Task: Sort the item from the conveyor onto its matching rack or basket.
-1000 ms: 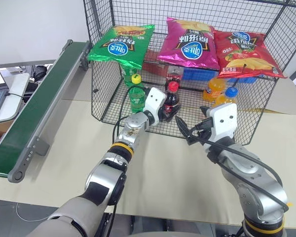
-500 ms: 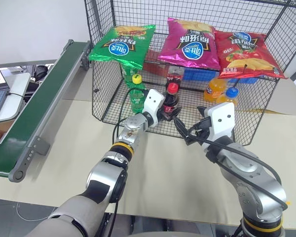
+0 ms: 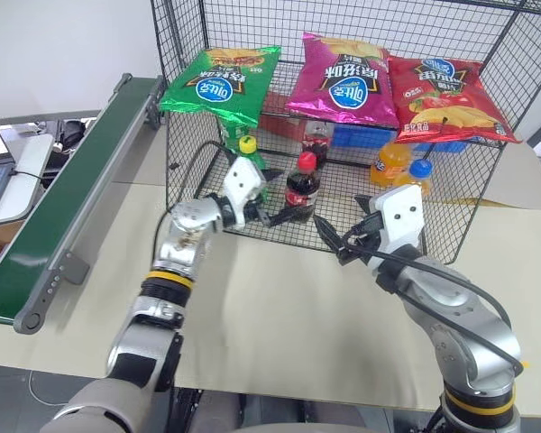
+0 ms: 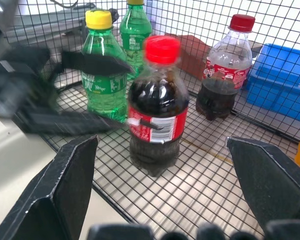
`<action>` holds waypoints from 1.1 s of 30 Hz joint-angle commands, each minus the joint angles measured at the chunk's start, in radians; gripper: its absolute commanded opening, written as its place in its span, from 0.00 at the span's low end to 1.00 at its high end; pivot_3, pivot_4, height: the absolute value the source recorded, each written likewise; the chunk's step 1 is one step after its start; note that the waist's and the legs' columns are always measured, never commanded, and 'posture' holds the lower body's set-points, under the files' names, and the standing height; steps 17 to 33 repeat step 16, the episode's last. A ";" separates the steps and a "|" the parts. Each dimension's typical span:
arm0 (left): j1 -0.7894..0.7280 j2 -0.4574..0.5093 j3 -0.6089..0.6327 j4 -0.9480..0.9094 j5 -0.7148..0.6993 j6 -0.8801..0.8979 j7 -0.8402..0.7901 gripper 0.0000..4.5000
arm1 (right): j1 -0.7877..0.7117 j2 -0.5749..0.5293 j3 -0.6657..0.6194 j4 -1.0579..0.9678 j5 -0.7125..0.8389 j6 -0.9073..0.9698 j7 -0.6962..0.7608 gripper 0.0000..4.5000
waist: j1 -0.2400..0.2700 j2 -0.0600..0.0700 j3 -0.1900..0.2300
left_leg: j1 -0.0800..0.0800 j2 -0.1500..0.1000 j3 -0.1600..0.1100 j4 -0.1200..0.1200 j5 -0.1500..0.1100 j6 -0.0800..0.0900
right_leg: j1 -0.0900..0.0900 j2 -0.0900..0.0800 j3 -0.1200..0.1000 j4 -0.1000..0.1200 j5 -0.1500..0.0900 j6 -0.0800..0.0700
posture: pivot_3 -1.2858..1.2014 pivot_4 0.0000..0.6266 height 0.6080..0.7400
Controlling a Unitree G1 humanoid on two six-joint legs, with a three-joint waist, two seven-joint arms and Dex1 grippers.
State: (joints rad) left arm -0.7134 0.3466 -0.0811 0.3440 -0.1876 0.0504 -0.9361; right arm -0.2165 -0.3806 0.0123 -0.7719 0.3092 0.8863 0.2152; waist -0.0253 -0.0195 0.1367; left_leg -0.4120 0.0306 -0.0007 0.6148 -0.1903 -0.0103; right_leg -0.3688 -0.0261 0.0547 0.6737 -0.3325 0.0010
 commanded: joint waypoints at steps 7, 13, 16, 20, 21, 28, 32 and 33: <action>0.205 0.290 0.211 -0.428 -0.203 0.444 0.002 1.00 | 0.009 -0.086 -0.133 -0.044 0.107 -0.023 0.128 1.00 | -0.020 0.000 0.000 | 0.003 0.003 0.000 -0.001 0.000 0.000 | 0.000 0.003 0.008 0.003 0.000 0.000 | 0.52 0.24 1.00; 0.376 0.377 0.317 -0.571 -0.229 0.538 0.065 1.00 | 0.022 -0.107 -0.165 -0.066 0.173 -0.025 0.170 1.00 | -0.019 0.000 0.000 | 0.004 0.003 0.001 -0.001 0.000 0.000 | 0.000 0.003 0.012 0.003 -0.001 0.001 | 0.52 0.24 1.00; 0.395 0.371 0.327 -0.601 -0.247 0.562 0.094 1.00 | 0.022 -0.107 -0.154 -0.061 0.178 -0.030 0.171 1.00 | -0.017 0.000 0.000 | 0.004 0.003 0.002 -0.001 0.000 0.000 | 0.000 0.002 0.013 0.002 -0.001 0.001 | 0.52 0.24 1.00; 0.395 0.371 0.327 -0.601 -0.247 0.562 0.094 1.00 | 0.022 -0.107 -0.154 -0.061 0.178 -0.030 0.171 1.00 | -0.017 0.000 0.000 | 0.004 0.003 0.002 -0.001 0.000 0.000 | 0.000 0.002 0.013 0.002 -0.001 0.001 | 0.52 0.24 1.00; 0.395 0.371 0.327 -0.601 -0.247 0.562 0.094 1.00 | 0.022 -0.107 -0.154 -0.061 0.178 -0.030 0.171 1.00 | -0.017 0.000 0.000 | 0.004 0.003 0.002 -0.001 0.000 0.000 | 0.000 0.002 0.013 0.002 -0.001 0.001 | 0.52 0.24 1.00; 0.395 0.371 0.327 -0.601 -0.247 0.562 0.094 1.00 | 0.022 -0.107 -0.154 -0.061 0.178 -0.030 0.171 1.00 | -0.017 0.000 0.000 | 0.004 0.003 0.002 -0.001 0.000 0.000 | 0.000 0.002 0.013 0.002 -0.001 0.001 | 0.52 0.24 1.00; 0.395 0.371 0.327 -0.601 -0.247 0.562 0.094 1.00 | 0.022 -0.107 -0.154 -0.061 0.178 -0.030 0.171 1.00 | -0.017 0.000 0.000 | 0.004 0.003 0.002 -0.001 0.000 0.000 | 0.000 0.002 0.013 0.002 -0.001 0.001 | 0.52 0.24 1.00; 0.395 0.371 0.327 -0.601 -0.247 0.562 0.094 1.00 | 0.022 -0.107 -0.154 -0.061 0.178 -0.030 0.171 1.00 | -0.017 0.000 0.000 | 0.004 0.003 0.002 -0.001 0.000 0.000 | 0.000 0.002 0.013 0.002 -0.001 0.001 | 0.52 0.24 1.00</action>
